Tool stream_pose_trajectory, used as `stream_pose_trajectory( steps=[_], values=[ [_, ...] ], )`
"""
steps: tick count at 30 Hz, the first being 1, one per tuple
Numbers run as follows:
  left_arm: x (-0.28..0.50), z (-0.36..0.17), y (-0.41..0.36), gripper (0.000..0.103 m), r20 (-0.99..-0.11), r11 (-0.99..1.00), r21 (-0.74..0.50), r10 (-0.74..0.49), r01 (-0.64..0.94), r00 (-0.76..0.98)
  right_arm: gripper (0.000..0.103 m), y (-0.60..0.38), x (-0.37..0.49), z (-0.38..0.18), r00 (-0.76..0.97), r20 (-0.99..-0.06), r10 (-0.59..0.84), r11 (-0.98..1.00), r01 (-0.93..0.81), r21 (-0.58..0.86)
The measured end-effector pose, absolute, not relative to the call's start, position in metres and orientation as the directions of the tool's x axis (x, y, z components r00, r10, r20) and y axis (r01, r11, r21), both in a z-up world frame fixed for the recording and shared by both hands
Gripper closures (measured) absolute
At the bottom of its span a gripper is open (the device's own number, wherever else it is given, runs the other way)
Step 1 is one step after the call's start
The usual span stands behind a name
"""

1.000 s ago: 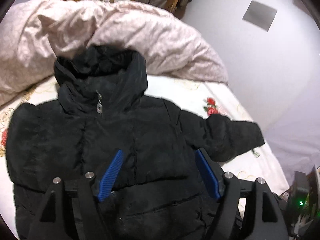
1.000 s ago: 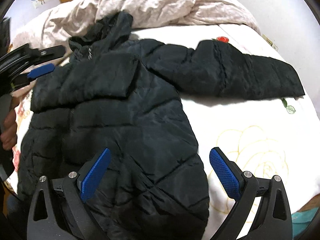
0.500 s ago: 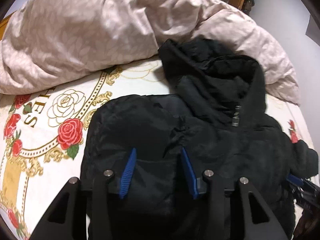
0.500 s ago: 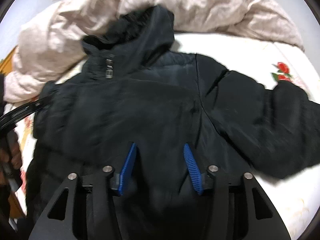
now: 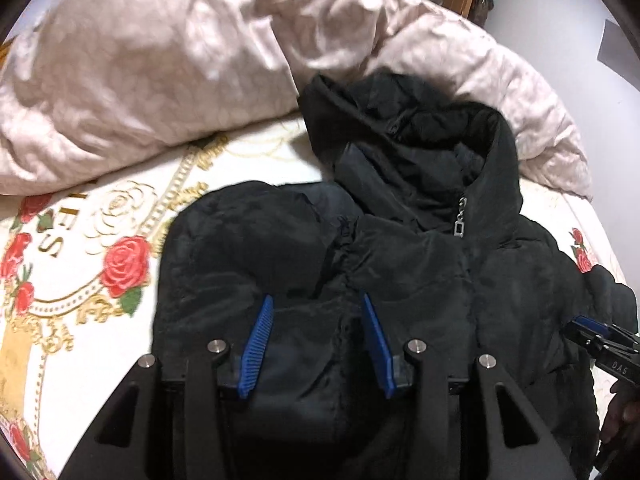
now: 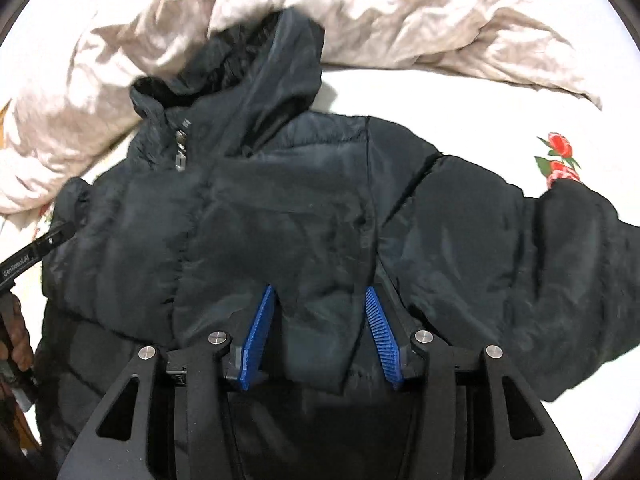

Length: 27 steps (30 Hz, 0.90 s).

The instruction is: Fold large clothes

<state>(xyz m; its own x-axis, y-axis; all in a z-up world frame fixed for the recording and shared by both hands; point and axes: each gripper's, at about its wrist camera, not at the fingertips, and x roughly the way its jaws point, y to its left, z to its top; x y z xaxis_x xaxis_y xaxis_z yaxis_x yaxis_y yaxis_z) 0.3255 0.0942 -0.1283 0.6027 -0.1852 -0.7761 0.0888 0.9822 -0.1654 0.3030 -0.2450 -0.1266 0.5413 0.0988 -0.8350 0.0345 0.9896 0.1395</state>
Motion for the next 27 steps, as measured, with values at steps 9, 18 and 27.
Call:
stream_pose_trajectory(
  steps=[9, 18, 27],
  values=[
    [0.324, -0.141, 0.086, 0.056, -0.812, 0.987, -0.125, -0.158, 0.097, 0.561, 0.054, -0.249, 0.308, -0.147, 0.493, -0.861, 0.126, 0.984, 0.051, 0.173],
    [0.242, -0.084, 0.059, 0.054, -0.783, 0.979, -0.145, -0.201, 0.140, 0.589, 0.054, -0.264, 0.215, -0.090, 0.573, -0.813, 0.102, 0.983, 0.066, 0.170],
    [0.146, -0.050, 0.023, 0.054, -0.786, 0.964, -0.164, -0.257, 0.211, 0.563, 0.054, -0.301, 0.109, -0.050, 0.612, -0.787, 0.075, 0.964, 0.157, 0.214]
  ],
)
